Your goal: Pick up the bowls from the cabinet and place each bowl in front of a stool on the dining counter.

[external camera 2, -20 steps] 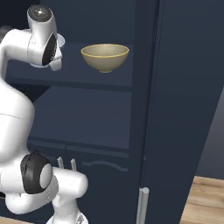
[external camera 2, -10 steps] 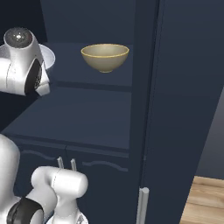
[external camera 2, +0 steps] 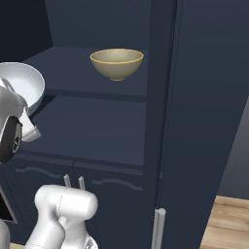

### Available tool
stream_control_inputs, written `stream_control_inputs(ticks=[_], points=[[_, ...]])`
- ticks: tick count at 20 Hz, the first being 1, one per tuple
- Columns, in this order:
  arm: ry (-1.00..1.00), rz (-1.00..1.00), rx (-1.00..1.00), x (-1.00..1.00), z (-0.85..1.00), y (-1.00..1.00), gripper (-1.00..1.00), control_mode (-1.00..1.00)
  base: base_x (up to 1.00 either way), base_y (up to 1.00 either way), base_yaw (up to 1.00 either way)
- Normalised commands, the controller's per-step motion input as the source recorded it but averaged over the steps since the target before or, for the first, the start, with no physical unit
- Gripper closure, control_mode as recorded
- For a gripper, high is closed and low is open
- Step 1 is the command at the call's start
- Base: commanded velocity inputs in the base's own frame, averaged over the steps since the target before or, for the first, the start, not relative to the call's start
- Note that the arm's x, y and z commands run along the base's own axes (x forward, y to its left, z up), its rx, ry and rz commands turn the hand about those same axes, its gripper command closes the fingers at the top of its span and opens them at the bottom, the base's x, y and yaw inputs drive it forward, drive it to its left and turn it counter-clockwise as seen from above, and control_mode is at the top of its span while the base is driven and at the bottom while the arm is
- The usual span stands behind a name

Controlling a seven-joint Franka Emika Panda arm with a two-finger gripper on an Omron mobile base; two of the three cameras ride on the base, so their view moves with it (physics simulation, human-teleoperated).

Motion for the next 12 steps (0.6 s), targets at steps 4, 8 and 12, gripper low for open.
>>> stream_control_inputs(ticks=[4, 8, 12], points=[[-0.02, 0.00, -0.06, -1.00, -0.03, 0.00, 1.00, -1.00, 0.00, 0.00, 0.00], [0.08, 0.00, -0.10, -0.38, -0.07, 0.00, 1.00, -1.00, 0.00, 0.00, 0.00], [0.27, 0.00, -0.10, 0.00, -0.14, 0.00, 1.00, -1.00, 0.00, 0.00, 0.00]])
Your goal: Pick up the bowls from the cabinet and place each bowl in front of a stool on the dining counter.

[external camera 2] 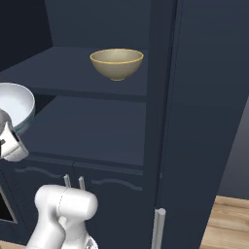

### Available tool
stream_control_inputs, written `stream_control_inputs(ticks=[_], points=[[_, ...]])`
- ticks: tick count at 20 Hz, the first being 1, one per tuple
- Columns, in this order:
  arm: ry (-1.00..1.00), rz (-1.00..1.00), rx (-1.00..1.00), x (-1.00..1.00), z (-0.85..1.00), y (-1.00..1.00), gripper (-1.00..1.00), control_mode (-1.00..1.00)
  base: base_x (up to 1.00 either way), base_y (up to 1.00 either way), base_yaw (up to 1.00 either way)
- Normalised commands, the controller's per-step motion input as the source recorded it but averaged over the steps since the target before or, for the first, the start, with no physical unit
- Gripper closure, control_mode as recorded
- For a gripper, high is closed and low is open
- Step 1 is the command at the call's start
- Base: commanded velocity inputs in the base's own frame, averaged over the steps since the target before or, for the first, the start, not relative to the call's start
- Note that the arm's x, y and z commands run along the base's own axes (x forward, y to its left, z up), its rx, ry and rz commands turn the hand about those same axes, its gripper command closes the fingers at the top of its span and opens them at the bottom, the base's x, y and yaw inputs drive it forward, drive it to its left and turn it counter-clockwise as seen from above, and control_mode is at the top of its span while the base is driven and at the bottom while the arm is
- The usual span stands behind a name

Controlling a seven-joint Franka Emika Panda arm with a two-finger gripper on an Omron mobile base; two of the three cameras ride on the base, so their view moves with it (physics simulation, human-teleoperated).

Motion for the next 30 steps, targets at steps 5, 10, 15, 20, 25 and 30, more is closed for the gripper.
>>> stream_control_inputs(ticks=[5, 10, 15, 20, 25, 30], points=[[0.01, 0.00, -0.06, 0.00, -0.03, 0.00, 1.00, -1.00, 0.00, 0.00, 0.00], [-0.03, 0.00, -0.04, 0.00, -0.03, 0.00, 1.00, -1.00, 0.00, 0.00, 0.00], [0.00, 0.00, 0.00, 0.00, 0.00, 0.00, 1.00, -1.00, 0.00, 0.00, 0.00], [0.00, 0.00, 0.00, -0.06, -0.02, 0.01, 1.00, 1.00, -0.68, 0.10, 0.01], [0.00, 0.00, 0.00, 0.00, 0.00, 0.00, 1.00, 1.00, -0.64, 0.02, 0.00], [0.00, 0.00, 0.00, 0.00, 0.00, 0.00, 1.00, 1.00, -0.75, 0.01, 0.00]])
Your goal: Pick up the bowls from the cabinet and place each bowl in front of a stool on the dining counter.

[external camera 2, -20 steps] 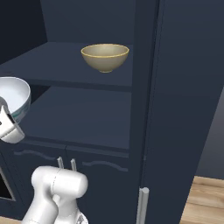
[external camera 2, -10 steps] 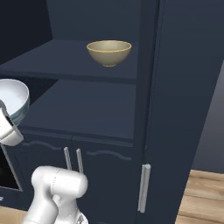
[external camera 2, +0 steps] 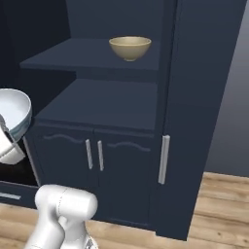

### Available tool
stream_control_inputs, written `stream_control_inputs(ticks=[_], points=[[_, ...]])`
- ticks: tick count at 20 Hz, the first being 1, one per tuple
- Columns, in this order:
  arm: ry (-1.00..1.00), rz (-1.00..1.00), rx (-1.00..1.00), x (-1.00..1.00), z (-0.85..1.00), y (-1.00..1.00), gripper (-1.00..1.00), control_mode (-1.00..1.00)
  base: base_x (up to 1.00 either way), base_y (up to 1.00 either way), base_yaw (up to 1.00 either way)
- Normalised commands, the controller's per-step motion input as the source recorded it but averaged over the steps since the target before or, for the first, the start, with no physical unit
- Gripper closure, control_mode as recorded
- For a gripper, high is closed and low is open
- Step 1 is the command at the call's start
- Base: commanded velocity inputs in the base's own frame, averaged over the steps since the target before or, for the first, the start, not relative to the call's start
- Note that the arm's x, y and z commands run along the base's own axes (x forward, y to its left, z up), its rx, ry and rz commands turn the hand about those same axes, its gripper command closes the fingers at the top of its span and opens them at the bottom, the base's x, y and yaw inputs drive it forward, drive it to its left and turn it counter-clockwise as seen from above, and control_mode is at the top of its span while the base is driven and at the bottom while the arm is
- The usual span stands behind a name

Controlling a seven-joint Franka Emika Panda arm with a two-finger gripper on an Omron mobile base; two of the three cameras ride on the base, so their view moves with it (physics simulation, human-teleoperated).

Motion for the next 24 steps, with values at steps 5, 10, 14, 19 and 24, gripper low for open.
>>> stream_control_inputs(ticks=[5, 10, 14, 19, 24], points=[[0.00, 0.00, 0.00, 0.00, 0.00, 0.00, 1.00, 1.00, -0.94, 0.05, 0.14], [0.00, 0.00, 0.00, 0.00, 0.00, 0.00, 1.00, 1.00, -1.00, 0.06, 0.42], [0.00, 0.00, 0.00, 0.00, 0.00, 0.00, 1.00, 1.00, -0.49, 0.04, 0.69], [0.00, 0.00, 0.00, 0.00, 0.00, 0.00, 1.00, 1.00, 0.02, 0.01, 0.73], [0.00, 0.00, 0.00, 0.00, 0.00, 0.00, 1.00, 1.00, 0.23, 0.00, 0.75]])
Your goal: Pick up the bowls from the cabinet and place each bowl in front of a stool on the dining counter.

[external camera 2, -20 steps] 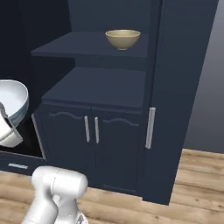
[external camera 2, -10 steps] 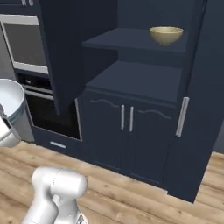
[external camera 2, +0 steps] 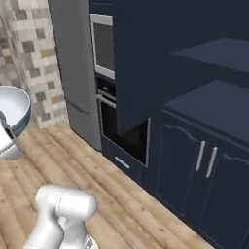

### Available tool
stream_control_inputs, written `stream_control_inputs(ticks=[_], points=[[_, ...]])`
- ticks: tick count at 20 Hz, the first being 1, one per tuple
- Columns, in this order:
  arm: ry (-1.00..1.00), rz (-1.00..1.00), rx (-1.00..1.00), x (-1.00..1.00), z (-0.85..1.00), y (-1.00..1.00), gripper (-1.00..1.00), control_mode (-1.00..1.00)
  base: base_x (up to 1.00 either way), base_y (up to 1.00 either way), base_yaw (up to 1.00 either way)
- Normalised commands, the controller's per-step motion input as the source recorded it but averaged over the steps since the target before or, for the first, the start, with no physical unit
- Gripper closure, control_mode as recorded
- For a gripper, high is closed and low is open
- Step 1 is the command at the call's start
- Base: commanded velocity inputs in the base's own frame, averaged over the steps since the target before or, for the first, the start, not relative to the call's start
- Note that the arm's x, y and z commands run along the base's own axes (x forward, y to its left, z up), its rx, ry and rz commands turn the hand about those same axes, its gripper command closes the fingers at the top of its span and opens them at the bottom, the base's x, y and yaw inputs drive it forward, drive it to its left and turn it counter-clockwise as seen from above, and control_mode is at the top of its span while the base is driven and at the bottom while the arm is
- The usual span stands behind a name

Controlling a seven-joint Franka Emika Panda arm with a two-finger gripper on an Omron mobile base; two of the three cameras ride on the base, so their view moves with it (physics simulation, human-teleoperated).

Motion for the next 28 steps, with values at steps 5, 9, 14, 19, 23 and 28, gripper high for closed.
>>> stream_control_inputs(ticks=[5, 9, 14, 19, 23, 28], points=[[0.00, 0.00, 0.00, 0.00, 0.00, 0.00, 1.00, 1.00, 0.49, -0.02, 0.80], [0.00, 0.00, 0.00, 0.00, 0.00, 0.00, 1.00, 1.00, 0.52, -0.08, 0.82], [0.00, 0.00, 0.00, 0.00, 0.00, 0.00, 1.00, 1.00, 0.52, -0.41, 0.68], [0.00, 0.00, 0.00, 0.00, 0.00, 0.00, 1.00, 1.00, 0.15, -0.57, 0.64], [0.00, 0.00, 0.00, 0.00, 0.00, 0.00, 1.00, 1.00, 0.16, -0.23, 0.78], [0.00, 0.00, 0.00, 0.00, 0.00, 0.00, 1.00, 1.00, 0.28, -0.14, 0.81]])
